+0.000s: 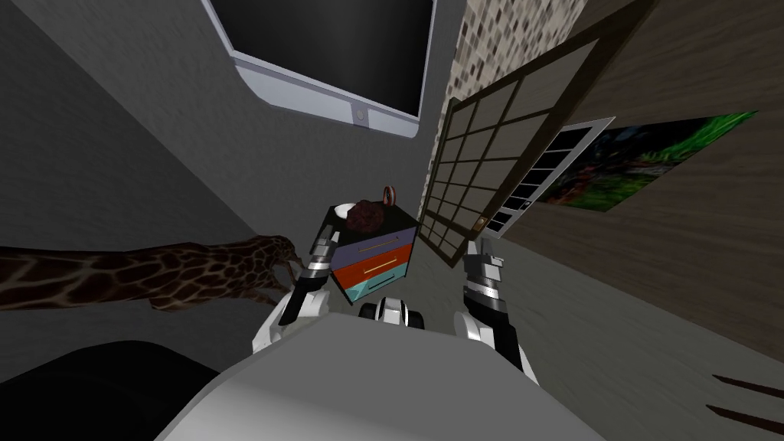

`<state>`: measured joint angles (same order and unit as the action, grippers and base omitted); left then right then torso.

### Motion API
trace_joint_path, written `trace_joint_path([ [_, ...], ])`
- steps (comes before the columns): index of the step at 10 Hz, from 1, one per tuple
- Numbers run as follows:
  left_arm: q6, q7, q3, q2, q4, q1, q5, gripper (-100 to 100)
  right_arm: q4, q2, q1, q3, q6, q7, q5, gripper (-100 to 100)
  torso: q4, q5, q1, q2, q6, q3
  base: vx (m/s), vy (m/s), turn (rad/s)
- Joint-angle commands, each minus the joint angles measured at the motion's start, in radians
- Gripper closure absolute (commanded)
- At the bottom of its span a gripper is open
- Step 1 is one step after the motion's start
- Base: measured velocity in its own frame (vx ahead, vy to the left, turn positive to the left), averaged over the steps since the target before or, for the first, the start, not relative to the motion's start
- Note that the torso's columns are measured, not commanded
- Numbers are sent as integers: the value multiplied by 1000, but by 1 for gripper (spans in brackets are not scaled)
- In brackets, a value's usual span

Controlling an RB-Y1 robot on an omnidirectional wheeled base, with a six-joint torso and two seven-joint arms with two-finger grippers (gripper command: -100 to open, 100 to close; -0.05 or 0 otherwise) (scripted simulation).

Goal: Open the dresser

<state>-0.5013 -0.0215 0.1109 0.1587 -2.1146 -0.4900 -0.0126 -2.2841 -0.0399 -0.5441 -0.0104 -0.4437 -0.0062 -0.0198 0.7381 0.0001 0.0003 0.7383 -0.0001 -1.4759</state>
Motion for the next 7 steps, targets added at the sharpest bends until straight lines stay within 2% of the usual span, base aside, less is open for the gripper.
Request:
trace_joint_path([
  [1, -14, 0, 9, -7, 53, 5, -5, -100, 0, 0, 0, 0, 0, 0, 0, 0, 0, 0, -1, 0, 0, 0, 41, -81, 52],
  [7, -48, -1, 29, -30, 178, 26, -16, -100, 0, 0, 0, 0, 0, 0, 0, 0, 0, 0, 0, 0, 0, 0, 32, -73, 50],
])
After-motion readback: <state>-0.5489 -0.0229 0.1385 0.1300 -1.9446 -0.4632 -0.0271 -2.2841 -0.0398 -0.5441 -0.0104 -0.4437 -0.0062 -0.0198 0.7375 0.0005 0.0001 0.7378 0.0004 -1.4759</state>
